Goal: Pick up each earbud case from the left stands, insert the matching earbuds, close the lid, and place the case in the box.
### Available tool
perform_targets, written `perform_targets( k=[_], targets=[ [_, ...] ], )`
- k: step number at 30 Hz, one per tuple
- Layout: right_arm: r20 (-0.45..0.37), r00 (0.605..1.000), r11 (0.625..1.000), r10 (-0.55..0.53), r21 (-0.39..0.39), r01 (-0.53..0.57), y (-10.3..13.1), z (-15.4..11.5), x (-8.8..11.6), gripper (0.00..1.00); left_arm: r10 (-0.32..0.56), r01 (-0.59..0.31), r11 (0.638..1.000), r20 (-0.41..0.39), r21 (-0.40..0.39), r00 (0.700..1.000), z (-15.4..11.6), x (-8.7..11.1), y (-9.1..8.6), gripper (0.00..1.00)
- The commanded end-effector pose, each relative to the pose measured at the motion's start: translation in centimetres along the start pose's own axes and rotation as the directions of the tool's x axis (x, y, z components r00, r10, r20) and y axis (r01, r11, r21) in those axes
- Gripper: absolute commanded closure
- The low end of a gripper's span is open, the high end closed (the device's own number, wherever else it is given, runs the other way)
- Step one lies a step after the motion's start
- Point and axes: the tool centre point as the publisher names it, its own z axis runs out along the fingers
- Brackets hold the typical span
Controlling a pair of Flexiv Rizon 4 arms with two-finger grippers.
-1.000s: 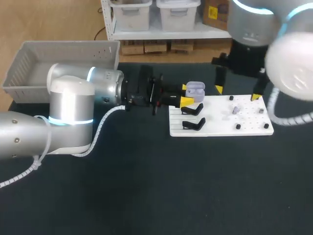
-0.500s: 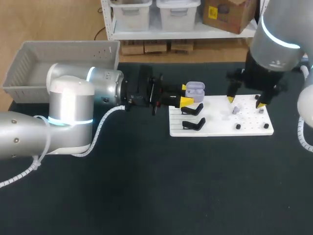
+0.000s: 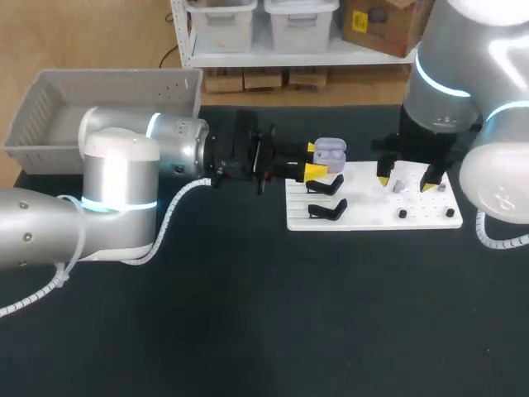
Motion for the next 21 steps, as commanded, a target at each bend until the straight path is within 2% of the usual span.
perform_targets(
  k=[1,6,21],
  targets=[
    [-0.014,1.0,1.0,0.005,-0.014,-0.005,0.1,1.2,-0.7,0.36,0.002,-0.002,1.0,0.0,-0.004,1.0,0.0,0.0,-0.1,1.0],
    [-0.03,0.999,0.999,0.037,-0.026,-0.038,-0.1,2.3,-1.2,0.51,0.002,-0.002,1.0,0.0,-0.004,1.0,0.0,0.0,-0.1,1.0],
    [-0.048,0.995,0.996,0.083,-0.04,-0.085,-0.4,3.8,-2.2,0.58,0.002,-0.002,1.0,0.0,-0.004,1.0,0.0,0.0,-0.1,1.0]
  ],
)
